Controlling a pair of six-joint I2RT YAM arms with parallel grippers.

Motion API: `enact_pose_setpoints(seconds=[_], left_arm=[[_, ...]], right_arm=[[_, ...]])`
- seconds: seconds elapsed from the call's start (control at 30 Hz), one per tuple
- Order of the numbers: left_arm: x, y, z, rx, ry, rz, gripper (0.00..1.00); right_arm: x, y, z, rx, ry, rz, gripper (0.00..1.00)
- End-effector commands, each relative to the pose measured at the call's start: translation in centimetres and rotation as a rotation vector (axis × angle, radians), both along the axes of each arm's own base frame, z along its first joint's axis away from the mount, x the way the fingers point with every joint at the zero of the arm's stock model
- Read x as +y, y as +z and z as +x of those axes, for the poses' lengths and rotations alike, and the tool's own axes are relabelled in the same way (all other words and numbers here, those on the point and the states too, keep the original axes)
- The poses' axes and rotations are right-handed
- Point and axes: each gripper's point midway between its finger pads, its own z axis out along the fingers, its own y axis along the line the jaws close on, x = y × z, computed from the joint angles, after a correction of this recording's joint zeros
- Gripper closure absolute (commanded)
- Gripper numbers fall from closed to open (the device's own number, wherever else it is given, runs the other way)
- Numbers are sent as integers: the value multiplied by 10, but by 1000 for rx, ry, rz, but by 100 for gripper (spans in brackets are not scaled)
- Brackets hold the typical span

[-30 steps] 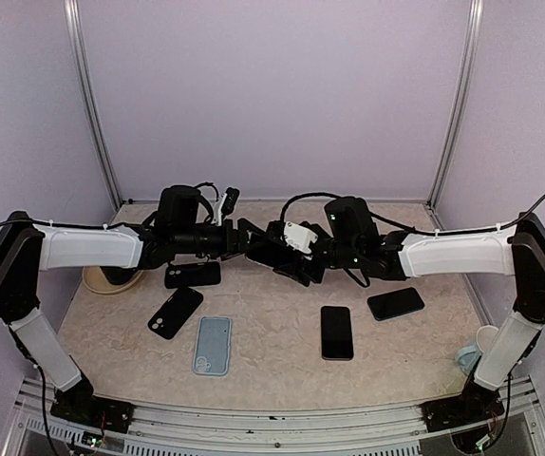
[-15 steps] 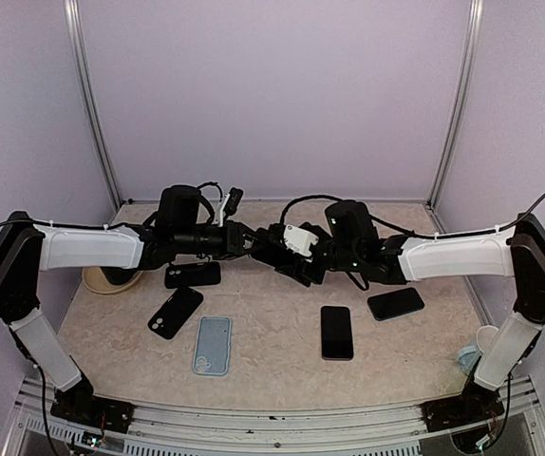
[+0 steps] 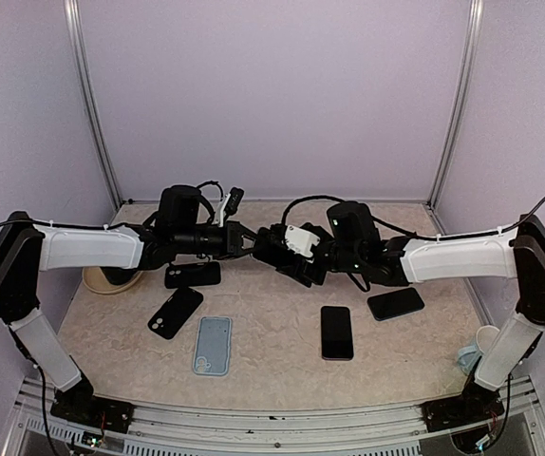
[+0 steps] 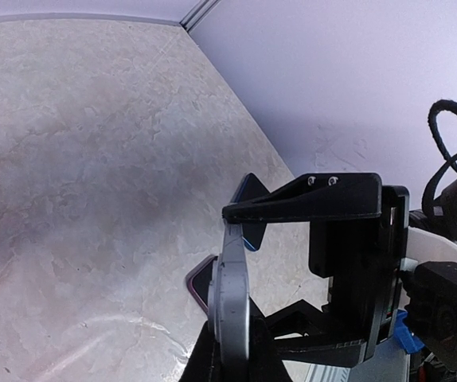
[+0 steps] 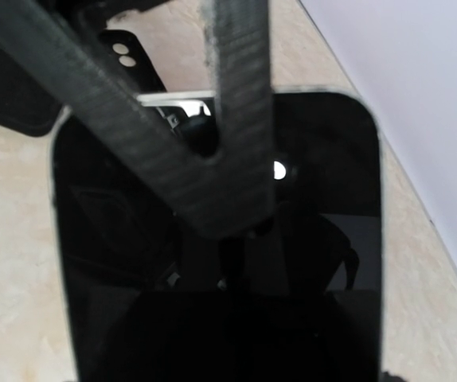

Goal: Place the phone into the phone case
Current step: Pass from the right arm to the left

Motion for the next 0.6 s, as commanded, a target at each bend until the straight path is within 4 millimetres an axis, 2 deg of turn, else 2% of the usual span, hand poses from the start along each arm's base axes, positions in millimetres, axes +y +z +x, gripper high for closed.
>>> enact_pose_setpoints(seconds=[0.0, 0.2, 0.33, 0.57], left_arm=[[-1, 5, 1, -17, 14, -3, 100], [6, 17, 3, -49, 43, -25, 100], [11, 21, 4, -61, 58, -28, 100], [21, 27, 5, -80, 91, -47, 100]], right_arm=[[4, 42, -2, -76, -2, 78, 41], [2, 51, -3, -46, -24, 112, 13], [0, 56, -8, -18, -16, 136, 1], [-5, 72, -15, 70, 12, 232, 0]])
